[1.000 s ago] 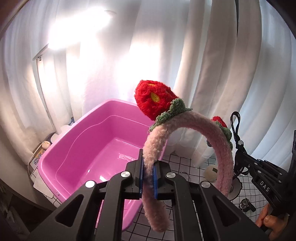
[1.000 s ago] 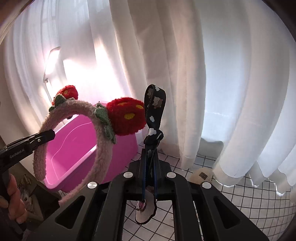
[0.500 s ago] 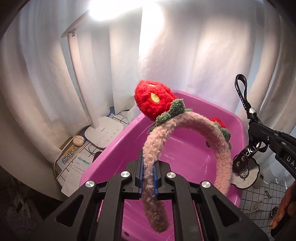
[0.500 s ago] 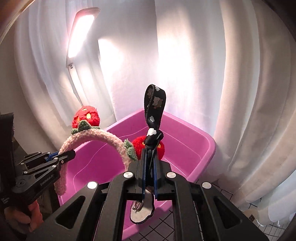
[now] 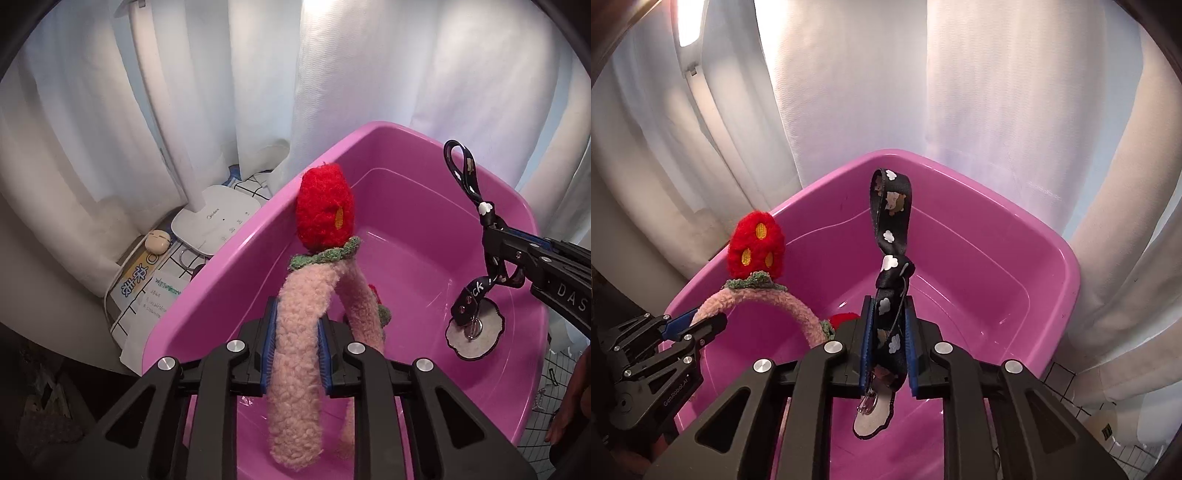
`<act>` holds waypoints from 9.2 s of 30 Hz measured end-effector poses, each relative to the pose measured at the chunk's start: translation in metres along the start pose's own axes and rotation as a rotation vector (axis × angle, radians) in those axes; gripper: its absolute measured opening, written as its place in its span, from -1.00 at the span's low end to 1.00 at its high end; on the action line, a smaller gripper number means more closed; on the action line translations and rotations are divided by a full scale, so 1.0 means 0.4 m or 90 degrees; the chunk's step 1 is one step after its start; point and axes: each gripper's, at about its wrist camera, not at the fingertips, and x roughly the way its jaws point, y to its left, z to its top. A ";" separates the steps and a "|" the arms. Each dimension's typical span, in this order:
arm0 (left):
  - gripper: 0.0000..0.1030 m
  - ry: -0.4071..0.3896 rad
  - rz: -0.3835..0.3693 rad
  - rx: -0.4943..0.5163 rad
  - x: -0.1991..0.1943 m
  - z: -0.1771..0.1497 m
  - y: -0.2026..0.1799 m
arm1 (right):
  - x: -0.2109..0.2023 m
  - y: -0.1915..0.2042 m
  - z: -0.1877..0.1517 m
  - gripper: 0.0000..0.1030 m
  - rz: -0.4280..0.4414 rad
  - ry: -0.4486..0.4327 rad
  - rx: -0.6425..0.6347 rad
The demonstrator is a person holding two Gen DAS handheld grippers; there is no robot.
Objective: Organize jewelry
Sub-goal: 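Carry headband and lanyard into the pink tub and open both tools, then withdraw both tools from the tub back over the table, then grasp the pearl hair claw with left tool while right tool grasps black watch, then carry pearl claw and watch over the pink tub and release both, then withdraw both tools and move toward the metal bangles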
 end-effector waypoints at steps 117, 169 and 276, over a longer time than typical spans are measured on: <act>0.73 0.081 -0.187 0.294 0.176 -0.538 -1.049 | -0.235 -0.833 -1.057 0.70 -0.310 0.053 0.408; -0.85 -0.035 -0.294 0.205 -0.139 -0.404 -0.767 | -0.436 -0.646 -0.844 0.14 -0.248 -0.081 0.305; 0.87 -0.059 -0.224 0.104 -0.251 -0.324 -0.521 | -0.449 -0.601 -0.735 0.43 -0.231 -0.041 0.290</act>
